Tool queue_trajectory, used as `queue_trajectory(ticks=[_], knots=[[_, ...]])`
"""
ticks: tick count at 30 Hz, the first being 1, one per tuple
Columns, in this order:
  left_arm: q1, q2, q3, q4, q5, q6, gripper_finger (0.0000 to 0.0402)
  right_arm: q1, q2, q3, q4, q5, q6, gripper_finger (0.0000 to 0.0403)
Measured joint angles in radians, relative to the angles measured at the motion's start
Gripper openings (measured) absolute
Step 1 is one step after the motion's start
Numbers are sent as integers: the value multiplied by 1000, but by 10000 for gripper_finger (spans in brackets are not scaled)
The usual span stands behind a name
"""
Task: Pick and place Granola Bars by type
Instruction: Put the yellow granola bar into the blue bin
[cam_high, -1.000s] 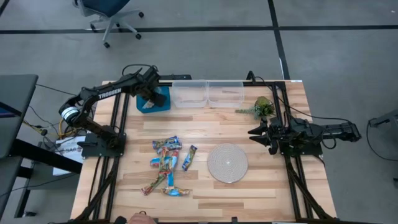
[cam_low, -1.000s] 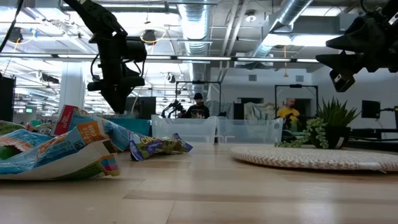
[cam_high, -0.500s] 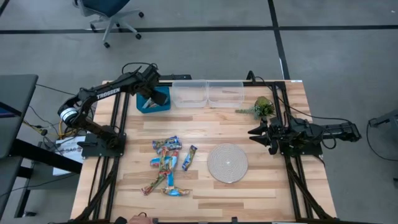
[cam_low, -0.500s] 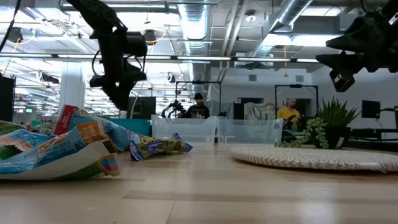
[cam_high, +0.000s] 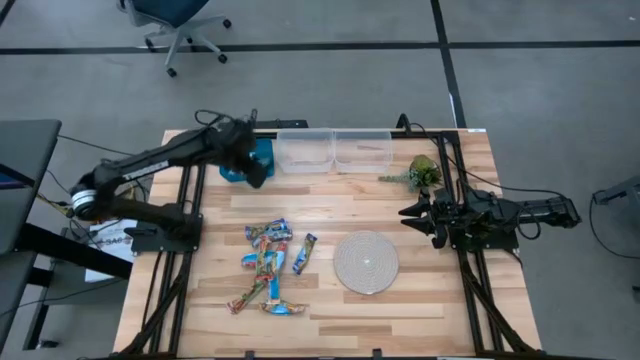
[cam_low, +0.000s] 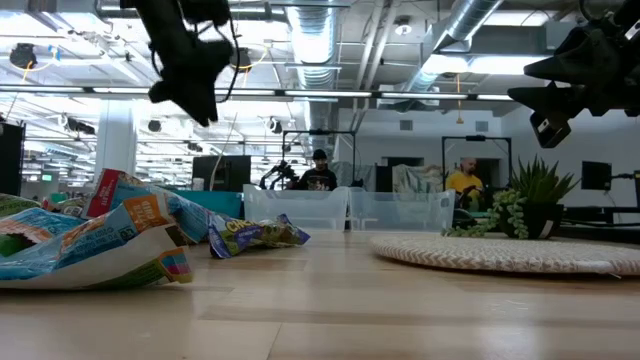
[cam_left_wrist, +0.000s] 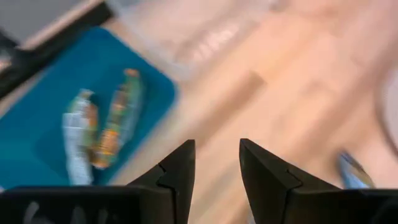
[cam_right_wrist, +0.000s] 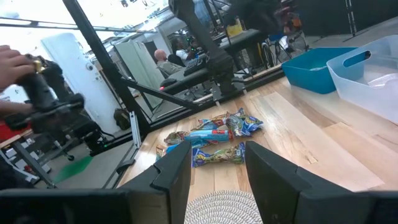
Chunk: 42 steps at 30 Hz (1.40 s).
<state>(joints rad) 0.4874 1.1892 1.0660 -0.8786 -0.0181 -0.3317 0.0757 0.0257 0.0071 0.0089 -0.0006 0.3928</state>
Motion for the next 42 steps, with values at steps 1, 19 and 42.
queue_trajectory(ticks=[1, 19, 42], knots=[[-34, -11, 0, -10, 9, -1, 118, 0, 0, 0, 0, 0, 0, 144], [-704, -30, -17, 16, 110, 15, 118, 0, 0, 0, 0, 0, 0, 141], [-1042, 404, 0, 380, 143, -73, 176, 0, 0, 0, 0, 0, 0, 142]])
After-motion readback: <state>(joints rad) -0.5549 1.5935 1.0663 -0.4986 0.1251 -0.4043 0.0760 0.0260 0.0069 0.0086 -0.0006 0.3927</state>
